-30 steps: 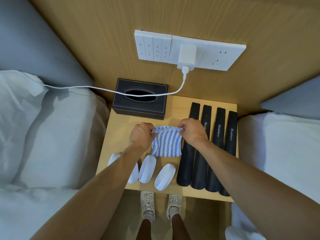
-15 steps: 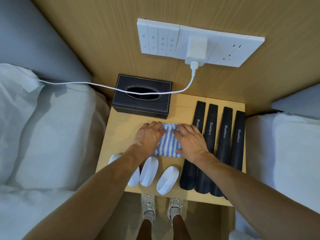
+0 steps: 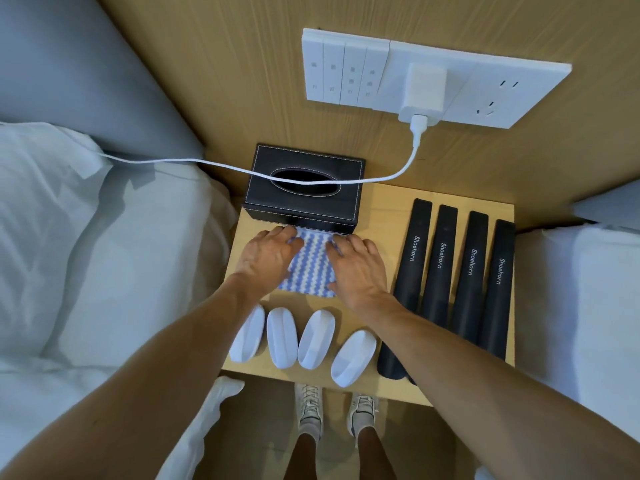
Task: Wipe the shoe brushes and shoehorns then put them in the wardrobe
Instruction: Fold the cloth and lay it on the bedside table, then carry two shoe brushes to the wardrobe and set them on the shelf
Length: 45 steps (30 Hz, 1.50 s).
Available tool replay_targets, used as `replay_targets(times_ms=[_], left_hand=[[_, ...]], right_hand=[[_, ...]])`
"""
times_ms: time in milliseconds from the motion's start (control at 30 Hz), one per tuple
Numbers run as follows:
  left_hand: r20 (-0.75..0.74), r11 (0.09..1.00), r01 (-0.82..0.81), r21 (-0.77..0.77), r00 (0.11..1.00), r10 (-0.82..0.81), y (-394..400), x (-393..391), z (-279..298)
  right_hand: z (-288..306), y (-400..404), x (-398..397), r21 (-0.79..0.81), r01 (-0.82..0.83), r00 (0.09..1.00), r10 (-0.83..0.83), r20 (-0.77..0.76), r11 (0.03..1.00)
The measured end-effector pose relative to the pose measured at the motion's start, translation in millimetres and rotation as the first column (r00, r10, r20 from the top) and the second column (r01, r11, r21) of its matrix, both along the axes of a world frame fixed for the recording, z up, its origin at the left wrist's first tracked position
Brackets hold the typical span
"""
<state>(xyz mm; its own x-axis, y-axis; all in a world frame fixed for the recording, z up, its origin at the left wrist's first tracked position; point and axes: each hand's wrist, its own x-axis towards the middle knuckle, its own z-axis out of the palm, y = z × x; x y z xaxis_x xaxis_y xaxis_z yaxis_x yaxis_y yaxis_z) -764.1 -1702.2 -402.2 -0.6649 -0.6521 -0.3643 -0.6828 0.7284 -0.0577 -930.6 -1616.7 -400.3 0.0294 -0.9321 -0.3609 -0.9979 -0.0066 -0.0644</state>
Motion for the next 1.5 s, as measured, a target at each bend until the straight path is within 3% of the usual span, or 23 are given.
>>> replay_targets(times_ms=[133, 300, 400, 467, 533, 633, 900, 1133, 1267, 1500], left_hand=[[-0.032, 0.998, -0.028, 0.05, 0.999, 0.03, 0.7, 11.7, 1.6], [-0.153, 0.976, -0.176, 0.132, 0.969, 0.195, 10.9, 28.9, 24.5], [-0.222, 0.903, -0.384, 0.191, 0.88, 0.421, 25.1, 40.1, 39.3], [-0.197, 0.807, -0.54, 0.239, 0.787, 0.585, 36.1, 48.3, 46.6], [-0.095, 0.679, -0.668, 0.305, 0.688, 0.72, 48.3, 58.7, 51.5], [0.042, 0.516, -0.75, 0.415, 0.582, 0.812, 69.4, 73.4, 50.2], [0.16, 0.329, -0.827, 0.455, 0.439, 0.884, 91.8, 75.5, 37.7], [0.103, 0.31, -0.823, 0.476, 0.402, 0.91, 80.5, 83.7, 43.5], [-0.091, 0.351, -0.78, 0.518, 0.357, 0.93, 71.1, 71.2, 74.7], [-0.391, 0.493, -0.53, 0.69, 0.301, 0.87, 61.9, -6.0, 170.2]], right_hand=[[7.5, 2.9, 1.5, 0.013, 0.039, 0.998, -0.04, 0.053, 0.999], [39.0, 22.2, -6.0, 0.033, 0.229, 0.966, -0.232, 0.118, 0.973], [58.3, 39.6, -3.0, 0.093, 0.398, 0.904, -0.407, 0.13, 0.913], [66.6, 52.8, 2.7, 0.141, 0.506, 0.844, -0.522, 0.124, 0.851], [71.1, 67.2, 10.4, 0.209, 0.607, 0.764, -0.636, 0.109, 0.766], [70.6, 92.0, 23.1, 0.323, 0.761, 0.563, -0.82, 0.103, 0.563], [47.7, 119.3, 45.6, 0.524, 0.833, 0.137, -0.984, 0.113, 0.176], [44.7, 117.6, 45.9, 0.728, 0.685, -0.303, -0.918, 0.255, -0.024], [78.9, 113.4, 38.0, 0.736, 0.676, -0.422, -0.835, 0.353, -0.03], [175.4, 125.2, -14.7, 0.666, 0.737, -0.511, -0.551, 0.66, 0.113]])
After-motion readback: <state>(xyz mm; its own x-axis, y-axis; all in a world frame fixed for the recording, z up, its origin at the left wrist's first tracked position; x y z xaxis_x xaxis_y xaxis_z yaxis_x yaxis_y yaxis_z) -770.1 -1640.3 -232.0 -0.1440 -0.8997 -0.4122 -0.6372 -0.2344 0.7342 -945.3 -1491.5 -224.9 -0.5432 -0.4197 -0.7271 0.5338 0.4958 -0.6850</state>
